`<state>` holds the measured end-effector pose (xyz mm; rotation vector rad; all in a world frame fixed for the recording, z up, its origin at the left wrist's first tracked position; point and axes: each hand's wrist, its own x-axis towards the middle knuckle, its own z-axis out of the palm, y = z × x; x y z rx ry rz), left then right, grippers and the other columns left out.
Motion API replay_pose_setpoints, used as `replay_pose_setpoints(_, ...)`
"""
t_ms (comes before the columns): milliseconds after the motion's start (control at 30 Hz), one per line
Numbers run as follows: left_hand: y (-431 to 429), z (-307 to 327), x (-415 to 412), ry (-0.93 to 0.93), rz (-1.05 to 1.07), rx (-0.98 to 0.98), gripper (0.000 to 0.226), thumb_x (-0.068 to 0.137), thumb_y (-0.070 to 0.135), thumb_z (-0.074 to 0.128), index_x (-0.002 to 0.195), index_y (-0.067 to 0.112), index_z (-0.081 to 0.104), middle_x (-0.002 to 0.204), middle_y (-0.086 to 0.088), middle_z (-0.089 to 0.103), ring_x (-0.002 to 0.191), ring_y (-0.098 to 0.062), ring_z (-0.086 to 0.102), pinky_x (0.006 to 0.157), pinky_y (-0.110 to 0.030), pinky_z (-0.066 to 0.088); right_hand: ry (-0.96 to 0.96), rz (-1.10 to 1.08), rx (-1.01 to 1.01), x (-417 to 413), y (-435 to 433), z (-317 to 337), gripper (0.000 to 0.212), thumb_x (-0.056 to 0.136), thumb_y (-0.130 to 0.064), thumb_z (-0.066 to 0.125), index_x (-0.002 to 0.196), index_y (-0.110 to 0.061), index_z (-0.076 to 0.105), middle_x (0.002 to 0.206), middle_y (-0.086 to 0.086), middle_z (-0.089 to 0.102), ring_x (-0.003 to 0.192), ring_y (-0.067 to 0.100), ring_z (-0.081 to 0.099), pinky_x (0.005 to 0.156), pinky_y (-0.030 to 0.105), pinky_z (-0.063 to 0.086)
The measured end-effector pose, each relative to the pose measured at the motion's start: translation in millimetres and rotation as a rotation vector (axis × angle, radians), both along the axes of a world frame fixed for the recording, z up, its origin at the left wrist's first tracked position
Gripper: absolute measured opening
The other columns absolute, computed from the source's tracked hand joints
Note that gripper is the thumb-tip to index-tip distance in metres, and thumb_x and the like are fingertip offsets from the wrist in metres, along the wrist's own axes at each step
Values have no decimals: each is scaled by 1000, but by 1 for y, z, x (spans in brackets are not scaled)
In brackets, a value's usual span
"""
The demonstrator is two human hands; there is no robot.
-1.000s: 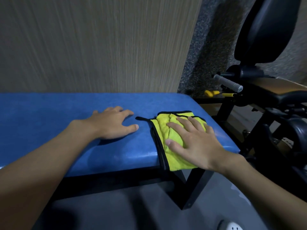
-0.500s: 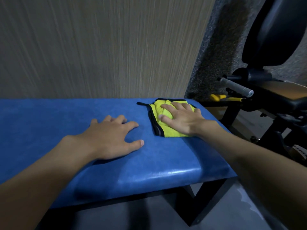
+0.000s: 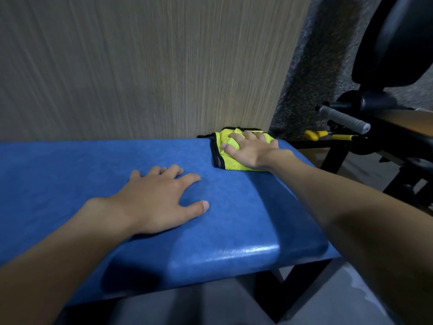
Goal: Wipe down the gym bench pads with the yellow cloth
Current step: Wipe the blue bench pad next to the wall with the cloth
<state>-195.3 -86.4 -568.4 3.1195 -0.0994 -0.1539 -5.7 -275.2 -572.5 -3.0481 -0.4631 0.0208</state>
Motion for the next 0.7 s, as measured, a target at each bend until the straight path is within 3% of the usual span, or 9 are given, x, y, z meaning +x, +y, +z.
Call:
replay_pose_setpoints(100,-1,2,1,22,8,-11,96,63,91,5,148,50,21,150,16,30,139,-18,30,109,-51,28,-7,37,10,-21,-11,-3,69,89,-77,15,150,-47,22,165,-6,14,150,28,8,111,63,12)
replay_pose_setpoints(233,-4,4,0,23,19,-31,73,86,81,30,150,46,25,154,13,30,142,-20,29,112,-53,26,-23,90,4,-59,-27,-8,69,87,-77,12,150,-49,21,165,-7,13,151,27,6,113,63,12)
replay_pose_setpoints(467,-2,4,-8,2,18,-87,72,91,73,36,154,39,27,162,10,23,150,-16,22,117,-53,24,-3,157,17,-147,-58,-5,70,87,-76,7,151,-50,13,166,-8,9,152,23,2,116,62,8)
replay_pose_setpoints(700,0,7,-14,-4,5,-95,69,92,70,39,152,37,33,157,13,33,144,-14,32,114,-48,30,-53,177,-7,-210,-79,-13,77,79,-81,1,150,-51,-1,166,-11,3,153,20,-5,118,59,5)
